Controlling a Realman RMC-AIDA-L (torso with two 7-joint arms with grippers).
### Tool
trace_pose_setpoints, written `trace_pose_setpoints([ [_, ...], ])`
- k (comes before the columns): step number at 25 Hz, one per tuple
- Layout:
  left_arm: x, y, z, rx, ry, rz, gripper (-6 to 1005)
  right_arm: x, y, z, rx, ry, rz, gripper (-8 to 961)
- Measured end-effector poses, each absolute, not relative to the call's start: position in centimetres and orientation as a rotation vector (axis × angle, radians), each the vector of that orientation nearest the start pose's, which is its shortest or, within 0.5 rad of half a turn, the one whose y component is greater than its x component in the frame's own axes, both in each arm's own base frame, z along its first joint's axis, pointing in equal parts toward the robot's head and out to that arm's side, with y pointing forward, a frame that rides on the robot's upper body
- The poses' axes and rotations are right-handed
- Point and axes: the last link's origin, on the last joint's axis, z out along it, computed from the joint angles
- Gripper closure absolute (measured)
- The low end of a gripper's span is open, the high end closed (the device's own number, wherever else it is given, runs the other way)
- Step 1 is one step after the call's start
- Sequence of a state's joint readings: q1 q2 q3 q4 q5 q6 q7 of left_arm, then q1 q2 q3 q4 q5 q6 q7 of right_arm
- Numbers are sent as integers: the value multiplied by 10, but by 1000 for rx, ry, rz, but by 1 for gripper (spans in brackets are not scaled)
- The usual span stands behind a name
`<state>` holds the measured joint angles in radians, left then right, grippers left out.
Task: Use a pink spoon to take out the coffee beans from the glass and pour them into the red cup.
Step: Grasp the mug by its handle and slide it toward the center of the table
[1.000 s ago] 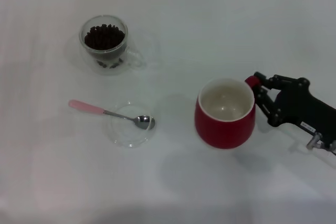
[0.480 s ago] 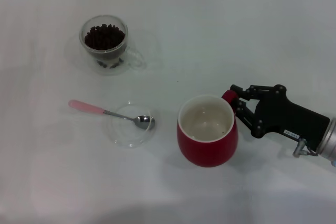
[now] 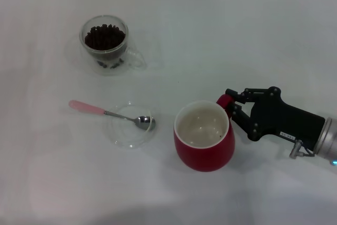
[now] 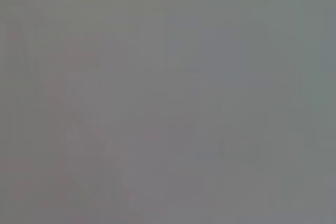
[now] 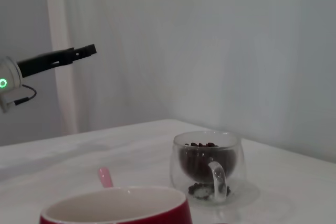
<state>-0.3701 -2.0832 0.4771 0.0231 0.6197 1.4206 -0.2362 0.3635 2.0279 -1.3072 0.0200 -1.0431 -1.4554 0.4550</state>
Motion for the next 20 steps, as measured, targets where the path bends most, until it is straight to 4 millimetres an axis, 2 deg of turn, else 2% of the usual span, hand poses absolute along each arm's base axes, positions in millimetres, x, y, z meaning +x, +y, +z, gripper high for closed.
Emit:
trace_pose_setpoints([
  [20, -379, 284, 64, -1157, -502, -728, 111, 333, 236, -69, -2475, 386, 687, 796],
])
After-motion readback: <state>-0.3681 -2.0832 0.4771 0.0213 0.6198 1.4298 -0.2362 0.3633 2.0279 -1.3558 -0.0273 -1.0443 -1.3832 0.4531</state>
